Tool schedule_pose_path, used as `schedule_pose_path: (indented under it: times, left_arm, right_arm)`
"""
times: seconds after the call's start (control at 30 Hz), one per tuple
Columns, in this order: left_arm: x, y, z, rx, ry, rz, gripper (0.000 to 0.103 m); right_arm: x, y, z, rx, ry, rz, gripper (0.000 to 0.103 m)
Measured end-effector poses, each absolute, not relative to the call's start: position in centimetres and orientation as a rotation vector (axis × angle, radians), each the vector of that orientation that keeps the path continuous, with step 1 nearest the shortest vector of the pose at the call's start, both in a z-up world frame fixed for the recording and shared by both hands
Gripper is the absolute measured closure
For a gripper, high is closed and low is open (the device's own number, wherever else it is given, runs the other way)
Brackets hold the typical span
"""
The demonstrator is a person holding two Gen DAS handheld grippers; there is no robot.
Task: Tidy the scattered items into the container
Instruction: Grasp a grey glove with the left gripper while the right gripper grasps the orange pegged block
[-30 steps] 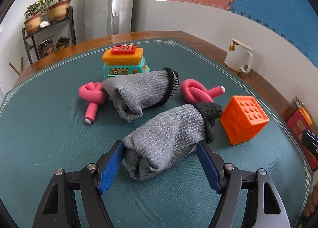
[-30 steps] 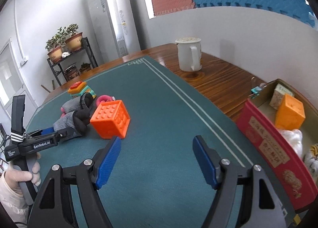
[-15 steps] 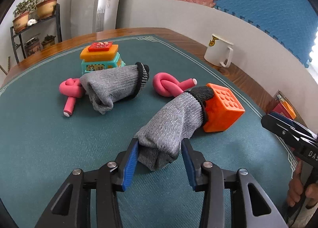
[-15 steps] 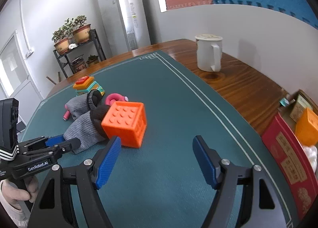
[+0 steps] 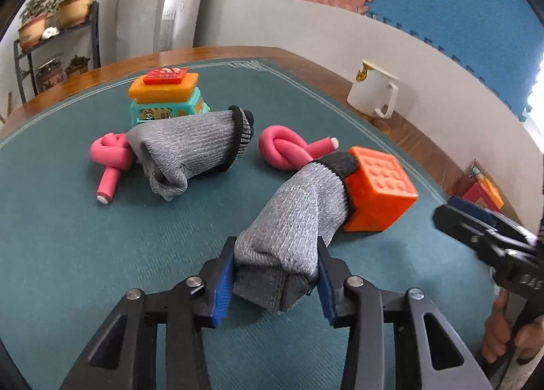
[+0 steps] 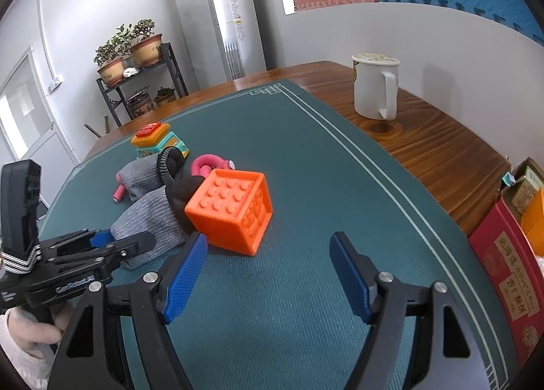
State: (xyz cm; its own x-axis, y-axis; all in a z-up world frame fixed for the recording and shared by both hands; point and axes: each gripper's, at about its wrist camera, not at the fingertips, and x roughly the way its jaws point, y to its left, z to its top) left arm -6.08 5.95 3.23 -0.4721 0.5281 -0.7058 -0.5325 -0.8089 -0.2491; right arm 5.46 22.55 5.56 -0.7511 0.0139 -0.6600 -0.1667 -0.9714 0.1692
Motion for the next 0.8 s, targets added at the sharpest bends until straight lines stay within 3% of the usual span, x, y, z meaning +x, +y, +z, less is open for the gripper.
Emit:
schedule_pose_path:
  times: [0.23, 0.63, 0.67, 0.7, 0.8]
  left_arm:
    - [-4.9, 3.4, 6.9, -0.977, -0.048, 2.460, 0.061]
    - [-5.4, 2.4, 7.0, -0.988, -0.070, 2.493, 0.061]
    - [-5.4, 2.5, 6.8, -0.992, -0.067, 2.491, 0.061]
    - [-5.4, 2.6, 6.7, -0.996, -0.065, 2.489, 0.061]
    - [-5.4, 2.9, 6.2, -1.012, -0.054, 2.481, 0.061]
  right_arm:
    - [3.3, 21.5, 5.4, -1.138, 0.331, 2.851, 0.025]
    - [-2.0, 17.3, 3.3, -1.169, 0.064, 2.780, 0.025]
    - [-2.2, 17.4, 3.1, -1.165, 0.052, 2.766, 0.028]
    - [-2.3, 17.5, 2.9, -1.163, 0.044, 2.751, 0.043]
    - [-1.9, 18.2, 2.8, -1.157, 0.066, 2.760, 0.047]
